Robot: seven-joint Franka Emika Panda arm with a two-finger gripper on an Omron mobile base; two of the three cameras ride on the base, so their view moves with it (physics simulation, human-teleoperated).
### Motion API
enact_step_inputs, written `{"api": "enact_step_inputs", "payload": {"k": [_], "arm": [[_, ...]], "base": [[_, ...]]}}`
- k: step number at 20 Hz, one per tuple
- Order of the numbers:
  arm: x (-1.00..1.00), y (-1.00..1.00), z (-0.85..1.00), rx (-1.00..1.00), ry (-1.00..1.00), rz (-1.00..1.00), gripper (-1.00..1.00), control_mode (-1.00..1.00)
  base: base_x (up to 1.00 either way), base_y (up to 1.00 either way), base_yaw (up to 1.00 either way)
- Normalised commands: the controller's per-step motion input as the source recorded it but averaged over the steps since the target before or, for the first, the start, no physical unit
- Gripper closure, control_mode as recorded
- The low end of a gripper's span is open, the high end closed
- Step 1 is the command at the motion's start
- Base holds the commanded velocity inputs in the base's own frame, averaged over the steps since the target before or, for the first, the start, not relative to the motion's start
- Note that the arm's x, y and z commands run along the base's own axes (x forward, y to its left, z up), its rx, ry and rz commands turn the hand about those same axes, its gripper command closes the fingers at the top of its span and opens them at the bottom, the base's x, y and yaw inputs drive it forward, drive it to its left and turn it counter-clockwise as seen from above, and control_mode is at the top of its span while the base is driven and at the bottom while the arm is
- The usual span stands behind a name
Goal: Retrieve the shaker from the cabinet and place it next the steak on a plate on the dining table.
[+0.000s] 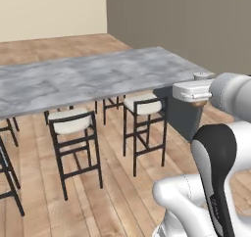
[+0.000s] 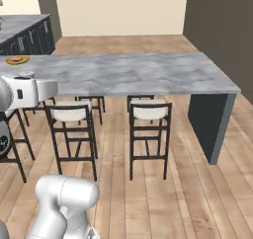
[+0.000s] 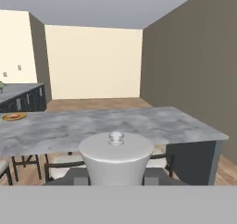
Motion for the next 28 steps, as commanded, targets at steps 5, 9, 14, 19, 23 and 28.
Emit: {"api": "enact_step_inputs", "payload": {"k": [5, 9, 14, 19, 23, 28], "arm": [[0.0, 0.0, 0.0, 0.0, 0.0, 0.0, 1.0, 1.0], [0.0, 0.0, 0.0, 0.0, 0.0, 0.0, 1.0, 1.0], [0.0, 0.0, 0.0, 0.0, 0.0, 0.0, 1.0, 1.0], [0.0, 0.0, 0.0, 0.0, 0.0, 0.0, 1.0, 1.0], [0.0, 0.0, 0.0, 0.0, 0.0, 0.0, 1.0, 1.0], [0.0, 0.0, 0.0, 0.0, 0.0, 0.0, 1.0, 1.0]], "base": [[-0.16, -1.0, 0.25], [-0.02, -1.0, 0.22], [0.0, -1.0, 0.13], [0.0, -1.0, 0.19], [0.0, -1.0, 0.3], [0.0, -1.0, 0.37]]}}
